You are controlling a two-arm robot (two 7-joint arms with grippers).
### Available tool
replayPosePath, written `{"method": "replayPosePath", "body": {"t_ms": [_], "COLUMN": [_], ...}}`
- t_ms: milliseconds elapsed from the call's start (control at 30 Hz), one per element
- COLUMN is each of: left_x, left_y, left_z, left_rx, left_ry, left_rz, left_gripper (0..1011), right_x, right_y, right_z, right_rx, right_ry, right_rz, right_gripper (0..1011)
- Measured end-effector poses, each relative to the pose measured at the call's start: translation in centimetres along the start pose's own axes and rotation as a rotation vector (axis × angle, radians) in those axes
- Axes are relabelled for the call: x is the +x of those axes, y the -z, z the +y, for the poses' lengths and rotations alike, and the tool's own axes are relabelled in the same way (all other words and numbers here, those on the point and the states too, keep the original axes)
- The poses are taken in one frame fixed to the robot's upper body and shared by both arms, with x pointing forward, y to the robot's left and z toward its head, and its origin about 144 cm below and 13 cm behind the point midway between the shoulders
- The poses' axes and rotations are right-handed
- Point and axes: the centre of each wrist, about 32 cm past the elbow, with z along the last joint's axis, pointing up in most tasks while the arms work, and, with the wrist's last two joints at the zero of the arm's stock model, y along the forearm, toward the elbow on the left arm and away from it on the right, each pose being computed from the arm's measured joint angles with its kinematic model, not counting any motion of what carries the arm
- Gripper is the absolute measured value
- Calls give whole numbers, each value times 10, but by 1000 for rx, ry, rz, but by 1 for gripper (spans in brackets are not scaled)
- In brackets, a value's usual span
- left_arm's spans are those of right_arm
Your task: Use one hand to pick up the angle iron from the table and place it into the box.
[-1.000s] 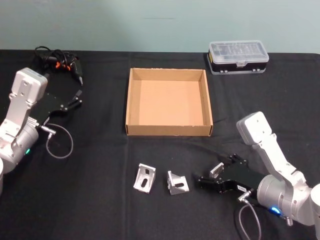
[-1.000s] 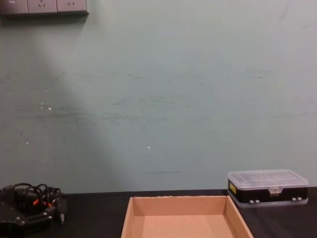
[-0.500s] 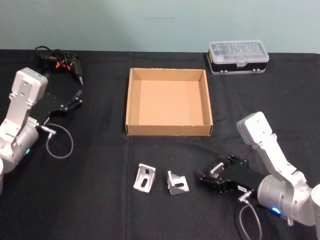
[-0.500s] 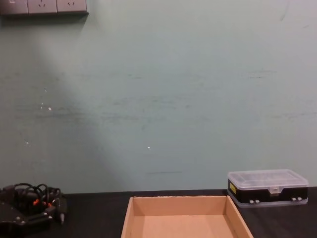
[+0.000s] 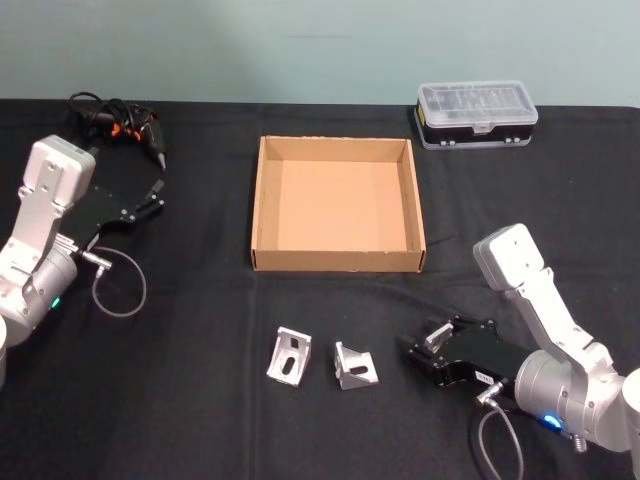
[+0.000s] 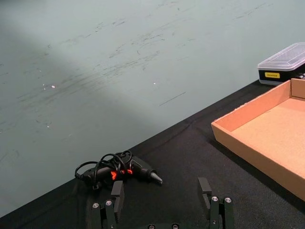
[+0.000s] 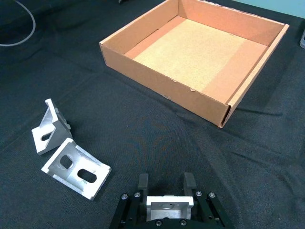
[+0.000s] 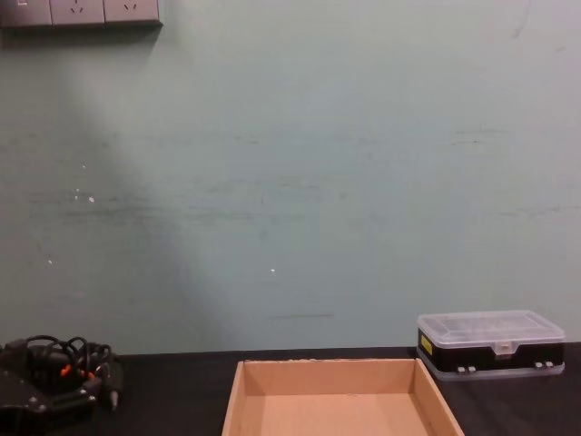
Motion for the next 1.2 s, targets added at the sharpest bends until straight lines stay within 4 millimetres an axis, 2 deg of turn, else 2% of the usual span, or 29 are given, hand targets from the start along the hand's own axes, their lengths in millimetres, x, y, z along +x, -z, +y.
{"method": "replayPosePath", "body": {"t_ms": [300,600,767,900,933,1000,1033,1133,1200], "left_x": [0,0,0,0,0,0,0,0,0], "left_y": [0,0,0,0,0,0,0,0,0], "left_z": [0,0,0,0,0,0,0,0,0], "left_rx": [0,0,0,0,0,0,0,0,0], "left_ry": [0,0,0,0,0,0,0,0,0], "left_rz": [0,0,0,0,0,0,0,0,0], "left_gripper": [1011,1011,1011,1011,1011,1011,1011,1011,1011], "right_x": [0,9,19,29,29,36,36,45,49], "right_y": [0,-10,-33,-61,-61,-80,-80,-105,-114], "right_z": [0,-5,-9,-8,-8,-1,-1,15,23], "right_rx": [0,117,202,262,262,290,290,298,291], "right_ry": [0,23,36,43,43,50,50,49,47], "right_rz": [0,16,31,28,28,13,13,-13,-20], "right_gripper": [449,448,449,448,448,448,449,448,448]}}
